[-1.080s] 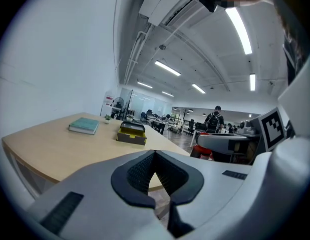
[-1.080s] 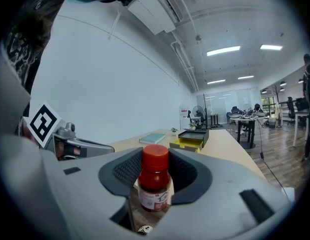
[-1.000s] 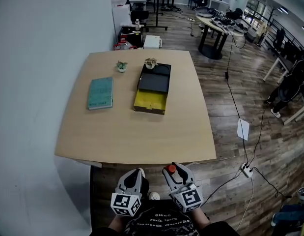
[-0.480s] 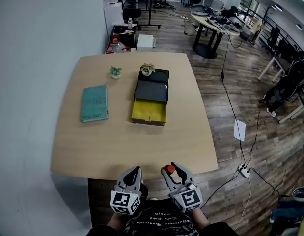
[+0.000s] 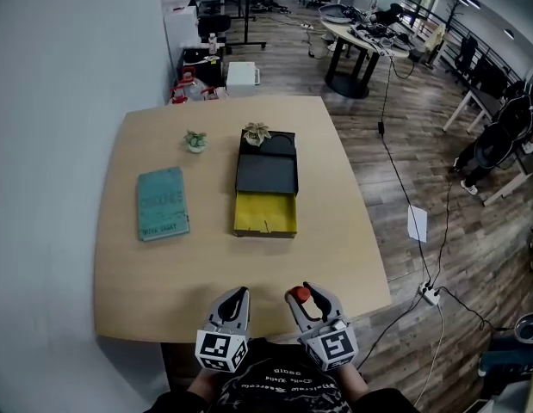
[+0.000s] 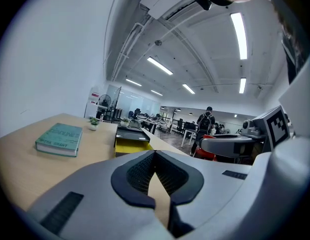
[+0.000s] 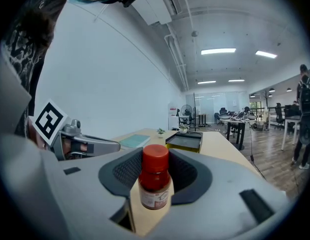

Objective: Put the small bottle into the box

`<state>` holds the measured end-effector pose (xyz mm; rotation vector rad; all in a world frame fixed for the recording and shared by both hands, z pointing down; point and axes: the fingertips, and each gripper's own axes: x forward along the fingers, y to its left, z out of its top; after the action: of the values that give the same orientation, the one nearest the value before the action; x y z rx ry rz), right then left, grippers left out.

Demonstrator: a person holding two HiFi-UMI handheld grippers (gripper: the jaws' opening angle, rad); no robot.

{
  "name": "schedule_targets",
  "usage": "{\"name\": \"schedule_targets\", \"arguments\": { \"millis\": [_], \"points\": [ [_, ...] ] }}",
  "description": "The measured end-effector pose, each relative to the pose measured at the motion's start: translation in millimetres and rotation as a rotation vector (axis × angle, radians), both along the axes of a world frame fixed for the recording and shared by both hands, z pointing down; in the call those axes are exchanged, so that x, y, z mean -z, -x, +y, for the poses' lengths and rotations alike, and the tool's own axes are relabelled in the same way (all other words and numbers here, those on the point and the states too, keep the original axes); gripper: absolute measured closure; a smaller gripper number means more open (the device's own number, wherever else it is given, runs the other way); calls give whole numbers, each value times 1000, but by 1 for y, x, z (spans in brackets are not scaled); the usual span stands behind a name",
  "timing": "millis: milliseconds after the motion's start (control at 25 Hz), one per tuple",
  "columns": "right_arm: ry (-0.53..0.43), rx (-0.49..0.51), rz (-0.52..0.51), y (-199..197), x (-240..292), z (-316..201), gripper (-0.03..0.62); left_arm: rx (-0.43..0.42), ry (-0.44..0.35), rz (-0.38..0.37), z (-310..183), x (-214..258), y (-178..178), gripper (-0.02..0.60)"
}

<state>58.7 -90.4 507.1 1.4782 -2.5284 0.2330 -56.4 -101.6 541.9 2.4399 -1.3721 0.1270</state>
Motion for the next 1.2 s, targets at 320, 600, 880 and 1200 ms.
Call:
{"name": "schedule_targets", "arguments": {
  "millis": [320, 600, 880, 1200],
  "points": [
    [9, -58, 15, 15, -6, -33, 433, -34, 10, 5, -39, -6, 18, 577],
    [0, -60, 13, 20, -4, -54, 433, -47, 16, 35, -54, -7, 20, 577],
    [-29, -25, 10, 25, 7, -83, 433, 7, 27, 43, -69, -9, 28, 577],
    [-81, 71, 10, 29, 25, -123, 433, 89, 33, 38, -82, -9, 36, 577]
  ]
}}
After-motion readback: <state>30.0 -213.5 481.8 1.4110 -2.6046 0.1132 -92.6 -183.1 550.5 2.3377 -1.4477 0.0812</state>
